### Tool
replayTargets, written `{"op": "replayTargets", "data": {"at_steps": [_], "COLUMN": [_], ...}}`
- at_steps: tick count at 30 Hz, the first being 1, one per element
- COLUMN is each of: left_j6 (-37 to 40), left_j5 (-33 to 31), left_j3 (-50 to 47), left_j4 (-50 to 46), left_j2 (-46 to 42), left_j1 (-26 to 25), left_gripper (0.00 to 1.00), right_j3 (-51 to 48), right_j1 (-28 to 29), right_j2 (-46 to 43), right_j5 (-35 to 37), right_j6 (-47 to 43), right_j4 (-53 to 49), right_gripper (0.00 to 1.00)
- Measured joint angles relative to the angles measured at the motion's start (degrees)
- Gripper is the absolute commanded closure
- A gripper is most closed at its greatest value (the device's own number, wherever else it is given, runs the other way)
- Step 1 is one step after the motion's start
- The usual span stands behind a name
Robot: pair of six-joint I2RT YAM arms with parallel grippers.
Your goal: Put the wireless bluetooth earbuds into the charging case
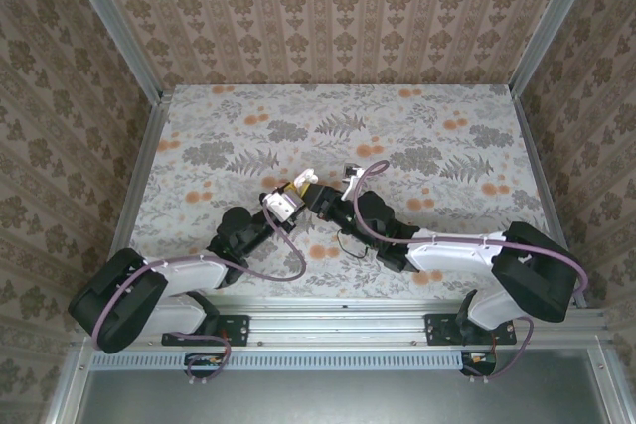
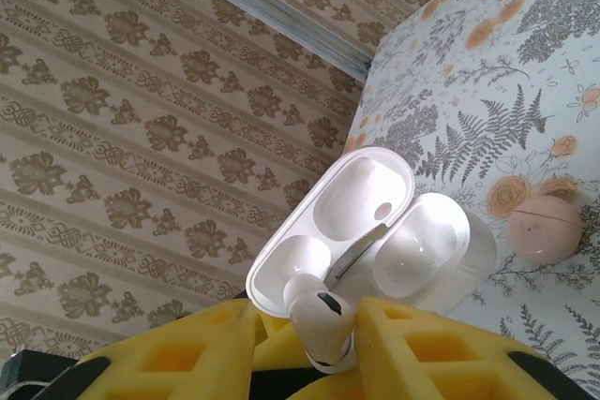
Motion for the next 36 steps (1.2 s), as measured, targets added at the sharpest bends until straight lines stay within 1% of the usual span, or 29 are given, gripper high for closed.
{"op": "replayTargets", "data": {"at_steps": [9,16,23,30,36], "left_j6": [-2.0,-2.8,-3.7,-5.4,-7.6], "left_j5": [4.2,7.8,10.0,14.5,18.7], "left_j3": [0.0,0.0,0.1,0.5,1.3], "left_j4": [0.4,1.4,1.5,1.7,1.5], "left_j2": [0.0,0.0,0.0,0.1,0.1], "left_j1": [0.9,1.0,1.2,2.6,5.0], "left_gripper": [1.0,1.0,1.0,1.0,1.0], "right_j3": [0.0,0.0,0.0,0.0,0.0], "right_j1": [-0.3,-1.1,-1.4,-1.9,-3.3], "right_j2": [-2.5,-5.6,-6.9,-11.5,-19.0], "right_j5": [-1.5,-1.6,-1.6,-2.2,-5.2], "right_j6": [-0.5,-2.0,-3.6,-9.8,-20.5], "right_j4": [-3.1,-5.9,-7.5,-10.3,-15.0], "right_gripper": [0.58,0.58,0.58,0.59,0.59]}}
